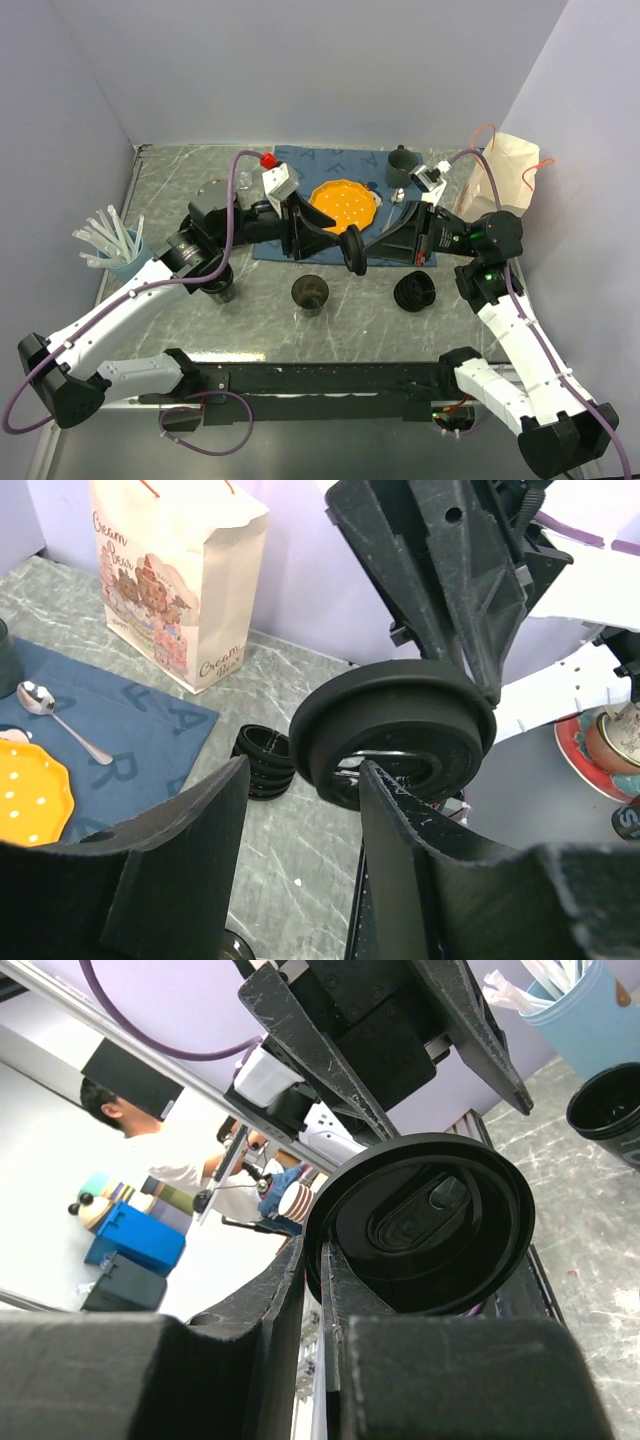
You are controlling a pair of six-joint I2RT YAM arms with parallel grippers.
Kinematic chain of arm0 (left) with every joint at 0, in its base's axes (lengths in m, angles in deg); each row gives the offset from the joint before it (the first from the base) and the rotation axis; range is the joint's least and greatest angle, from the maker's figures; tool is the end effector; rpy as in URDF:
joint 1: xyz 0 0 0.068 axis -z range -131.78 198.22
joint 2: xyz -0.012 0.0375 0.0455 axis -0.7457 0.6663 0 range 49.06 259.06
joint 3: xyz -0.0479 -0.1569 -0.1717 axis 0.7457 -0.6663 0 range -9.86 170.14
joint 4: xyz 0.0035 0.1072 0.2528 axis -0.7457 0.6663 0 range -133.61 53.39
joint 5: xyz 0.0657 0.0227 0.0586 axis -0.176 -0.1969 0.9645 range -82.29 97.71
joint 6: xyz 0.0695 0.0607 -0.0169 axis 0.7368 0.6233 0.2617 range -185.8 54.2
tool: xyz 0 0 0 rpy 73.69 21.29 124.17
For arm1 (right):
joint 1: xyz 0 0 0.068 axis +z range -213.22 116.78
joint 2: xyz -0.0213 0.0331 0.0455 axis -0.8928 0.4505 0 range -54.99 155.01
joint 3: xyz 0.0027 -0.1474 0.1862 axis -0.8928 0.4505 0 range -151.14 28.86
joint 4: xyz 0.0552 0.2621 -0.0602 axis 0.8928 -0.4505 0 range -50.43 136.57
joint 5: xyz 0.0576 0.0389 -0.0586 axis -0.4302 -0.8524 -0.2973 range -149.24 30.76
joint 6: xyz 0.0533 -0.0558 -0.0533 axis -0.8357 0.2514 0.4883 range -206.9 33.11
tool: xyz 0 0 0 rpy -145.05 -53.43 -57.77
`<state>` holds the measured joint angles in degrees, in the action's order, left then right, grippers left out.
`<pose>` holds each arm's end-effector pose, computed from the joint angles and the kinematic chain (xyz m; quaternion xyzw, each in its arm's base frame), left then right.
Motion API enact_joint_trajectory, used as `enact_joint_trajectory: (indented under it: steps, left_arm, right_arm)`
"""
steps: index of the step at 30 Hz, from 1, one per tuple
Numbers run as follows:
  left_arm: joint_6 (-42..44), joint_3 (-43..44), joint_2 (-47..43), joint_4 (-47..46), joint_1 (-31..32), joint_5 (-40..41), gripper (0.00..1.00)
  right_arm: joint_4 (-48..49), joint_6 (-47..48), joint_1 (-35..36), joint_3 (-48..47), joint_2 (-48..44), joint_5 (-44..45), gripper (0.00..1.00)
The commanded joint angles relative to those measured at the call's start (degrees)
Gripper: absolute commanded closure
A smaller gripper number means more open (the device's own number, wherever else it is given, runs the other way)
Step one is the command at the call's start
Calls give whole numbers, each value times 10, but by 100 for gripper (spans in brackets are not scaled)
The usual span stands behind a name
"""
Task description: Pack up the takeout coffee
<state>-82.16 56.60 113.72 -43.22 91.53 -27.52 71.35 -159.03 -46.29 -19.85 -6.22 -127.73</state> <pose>0.2014 -0.2569 0.3906 0.3658 0.5968 -0.5227 0.4866 0.1919 0.1407 0.3881 -0.2133 0.6146 0.7046 0.2833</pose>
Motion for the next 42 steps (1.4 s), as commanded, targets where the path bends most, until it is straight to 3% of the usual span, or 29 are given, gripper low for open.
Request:
enact_joint_trajectory:
  steps: [1, 12, 20, 25, 28, 30, 34, 39, 40, 41, 42]
  left_arm:
    - [1, 6, 6, -35, -1, -25, 47]
    - [-13, -10, 13, -56, -1, -54, 56]
    - [-35, -11, 17, -86, 0, -72, 54]
    - [-58, -8, 31, -102, -1, -101, 77]
    - [-60, -15, 29, -106, 0, -103, 85]
    - [-58, -18, 24, -105, 0, -93, 96]
    - [-55, -18, 19, -87, 0, -69, 99]
    - [-39, -24, 1, -17, 0, -14, 99]
    - [-40, -25, -3, -5, -1, 16, 99]
    - [-42, -25, -13, 23, 0, 32, 99]
    - [-49, -23, -18, 43, 0, 53, 99]
  right_arm:
    - [33, -2, 8, -16, 4, 6, 84]
    - [55, -14, 21, -14, 12, 17, 85]
    - [71, -23, 23, -1, 14, 17, 84]
    - [90, -35, 25, 5, 15, 17, 84]
    - [85, -32, 26, 5, 15, 18, 84]
    - [80, -30, 25, 4, 17, 17, 83]
    - [70, -23, 26, 3, 16, 20, 81]
    - [-47, 68, 22, -38, 12, 26, 52]
    - [-118, 89, 17, -50, 11, 36, 46]
    - [-151, 109, 14, -72, 9, 46, 33]
    - [-190, 146, 10, -82, 9, 55, 26]
